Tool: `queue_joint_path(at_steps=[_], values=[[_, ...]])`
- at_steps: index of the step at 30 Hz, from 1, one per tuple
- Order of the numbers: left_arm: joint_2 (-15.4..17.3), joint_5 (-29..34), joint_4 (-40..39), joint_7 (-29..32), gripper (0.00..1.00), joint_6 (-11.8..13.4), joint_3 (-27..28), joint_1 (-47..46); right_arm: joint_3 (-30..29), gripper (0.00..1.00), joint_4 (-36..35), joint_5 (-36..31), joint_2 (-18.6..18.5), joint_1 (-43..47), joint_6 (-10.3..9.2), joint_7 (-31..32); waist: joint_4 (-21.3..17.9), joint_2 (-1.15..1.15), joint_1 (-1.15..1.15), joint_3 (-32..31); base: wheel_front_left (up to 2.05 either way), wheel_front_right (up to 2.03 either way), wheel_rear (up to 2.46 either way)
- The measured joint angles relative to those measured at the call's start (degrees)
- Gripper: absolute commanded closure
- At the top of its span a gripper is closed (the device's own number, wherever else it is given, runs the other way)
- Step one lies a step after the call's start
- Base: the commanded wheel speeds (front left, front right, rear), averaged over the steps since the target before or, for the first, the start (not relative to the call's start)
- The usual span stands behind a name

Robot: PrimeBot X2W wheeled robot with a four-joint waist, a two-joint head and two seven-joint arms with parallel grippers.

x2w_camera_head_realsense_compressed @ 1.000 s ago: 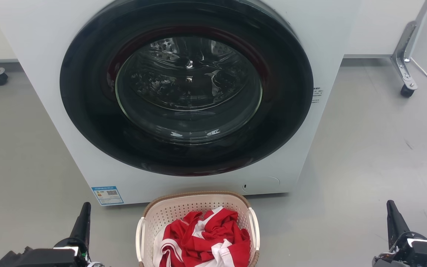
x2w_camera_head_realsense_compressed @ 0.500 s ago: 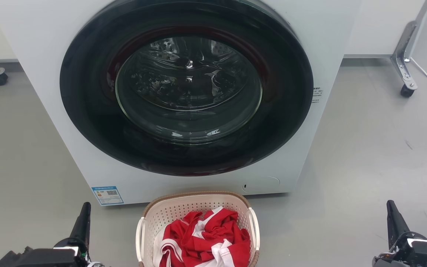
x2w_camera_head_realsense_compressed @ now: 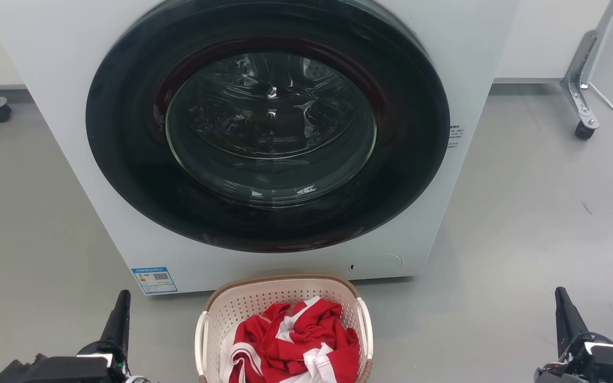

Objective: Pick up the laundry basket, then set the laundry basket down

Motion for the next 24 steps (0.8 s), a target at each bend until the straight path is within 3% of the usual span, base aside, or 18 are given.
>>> queue_joint_path(at_steps=[24], values=[[0.0, 0.0, 0.0, 0.0, 1.0, 0.0, 0.0, 0.0, 0.0, 1.0, 0.0, 0.0, 0.0, 0.0, 0.0, 0.0, 0.0, 0.0, 0.0, 0.0, 0.0, 0.0, 0.0]])
